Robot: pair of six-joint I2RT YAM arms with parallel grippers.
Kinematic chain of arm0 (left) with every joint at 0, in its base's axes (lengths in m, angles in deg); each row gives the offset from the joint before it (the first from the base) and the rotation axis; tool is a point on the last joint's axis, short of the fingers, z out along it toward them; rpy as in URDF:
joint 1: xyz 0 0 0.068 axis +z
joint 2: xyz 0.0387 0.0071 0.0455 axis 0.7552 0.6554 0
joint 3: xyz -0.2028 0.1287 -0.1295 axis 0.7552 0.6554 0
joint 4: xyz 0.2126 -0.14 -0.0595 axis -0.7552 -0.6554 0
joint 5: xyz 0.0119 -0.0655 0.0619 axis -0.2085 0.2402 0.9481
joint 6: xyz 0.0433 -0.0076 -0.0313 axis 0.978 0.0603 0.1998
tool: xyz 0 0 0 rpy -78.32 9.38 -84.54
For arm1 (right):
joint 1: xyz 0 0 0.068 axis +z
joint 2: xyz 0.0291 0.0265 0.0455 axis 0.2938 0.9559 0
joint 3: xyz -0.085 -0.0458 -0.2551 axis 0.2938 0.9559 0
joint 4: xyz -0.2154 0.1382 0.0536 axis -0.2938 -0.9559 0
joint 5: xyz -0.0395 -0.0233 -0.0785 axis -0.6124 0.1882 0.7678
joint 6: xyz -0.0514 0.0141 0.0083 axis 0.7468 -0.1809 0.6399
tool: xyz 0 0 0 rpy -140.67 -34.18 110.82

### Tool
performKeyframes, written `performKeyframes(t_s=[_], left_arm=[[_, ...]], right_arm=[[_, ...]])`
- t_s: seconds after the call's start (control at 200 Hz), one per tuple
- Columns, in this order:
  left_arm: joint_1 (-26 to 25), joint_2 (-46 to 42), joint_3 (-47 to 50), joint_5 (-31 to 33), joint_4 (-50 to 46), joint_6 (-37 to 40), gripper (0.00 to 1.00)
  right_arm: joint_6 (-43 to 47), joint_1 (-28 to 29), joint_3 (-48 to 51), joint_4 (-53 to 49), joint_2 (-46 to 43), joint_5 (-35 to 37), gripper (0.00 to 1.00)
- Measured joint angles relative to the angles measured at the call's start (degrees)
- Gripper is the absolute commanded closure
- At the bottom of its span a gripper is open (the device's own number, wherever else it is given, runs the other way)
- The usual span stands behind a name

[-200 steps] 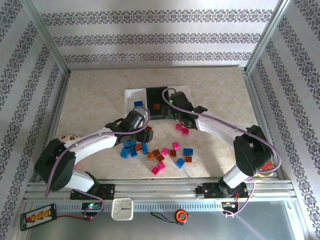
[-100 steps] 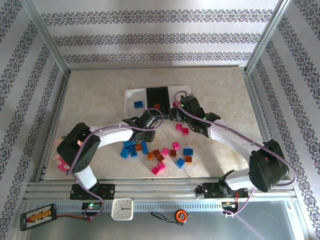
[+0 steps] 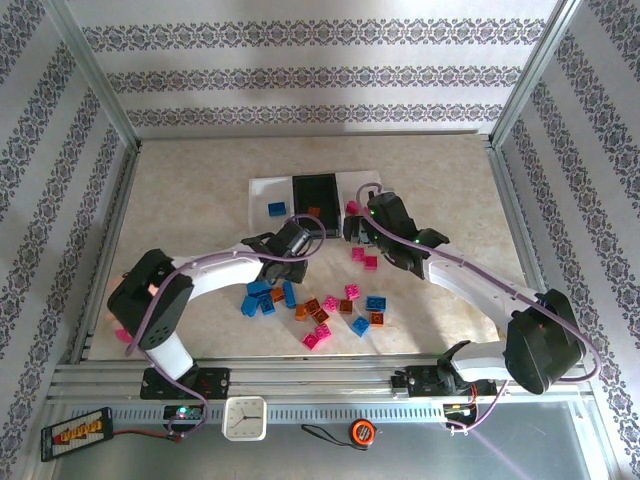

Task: Sort the legos into containers by color
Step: Pick up the lego from the center of the table, then place the lego in the container.

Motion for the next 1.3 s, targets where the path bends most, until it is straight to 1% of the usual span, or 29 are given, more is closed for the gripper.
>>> performKeyframes(t_s=[0.07,0.15,0.29,0.415,0.535,0.635,0.74,0.849,0.964,1.044,1.124,1.159,1.234,1.299], left_arm=[[0.70,-1.22,-3.45,-1.53,-0.20,0.00,0.73],[2.45,0.37,-8.90,-3.10,0.04,0.00,0.74],[6.73,8.02,-18.56,-5.60,0.61,0.00,0.74],[9.07,16.09,-24.57,-6.75,0.48,-0.04,0.73],[10.43,21.88,-28.46,-7.39,0.07,-0.42,0.66],[11.06,25.16,-31.91,-7.89,-0.70,-0.74,0.59],[11.34,26.58,-34.69,-8.48,-1.31,-1.27,0.47],[11.43,26.58,-35.89,-8.92,-1.25,-1.60,0.38],[11.50,25.14,-35.06,-9.75,-1.16,-1.99,0.31],[11.58,20.92,-31.36,-10.36,-1.03,-2.45,0.24],[11.65,13.70,-25.00,-10.95,0.42,-3.37,0.15],[11.65,9.79,-21.77,-11.32,1.09,-3.82,0.08],[11.65,1.38,-14.47,-11.96,3.58,-4.96,0.00],[11.67,-5.22,-8.17,-12.44,5.57,-6.16,0.00]], right_arm=[[-0.20,0.00,0.98,0.00,-0.37,0.00,0.25],[-0.37,0.00,1.88,-0.04,-0.55,0.00,0.25],[-0.61,0.00,3.30,-0.15,-1.51,0.04,0.25],[-1.29,0.00,4.76,-0.44,-3.63,0.15,0.24],[-1.70,0.00,6.16,-0.68,-5.40,0.15,0.24],[-1.88,0.00,7.41,-0.94,-6.67,0.15,0.23],[-1.92,0.00,8.68,-1.53,-7.78,0.11,0.22],[-1.92,0.00,8.96,-2.51,-7.96,-0.09,0.22],[-1.92,0.00,8.98,-3.32,-7.96,-0.61,0.22],[-1.92,0.02,9.05,-4.31,-7.96,-0.92,0.22],[-1.92,0.02,9.29,-5.53,-7.96,-1.14,0.22],[-1.95,0.04,9.51,-5.99,-7.96,-1.16,0.21],[-2.25,0.04,10.12,-7.02,-7.91,-1.18,0.21],[-2.73,0.04,10.54,-7.61,-7.43,-1.18,0.21]])
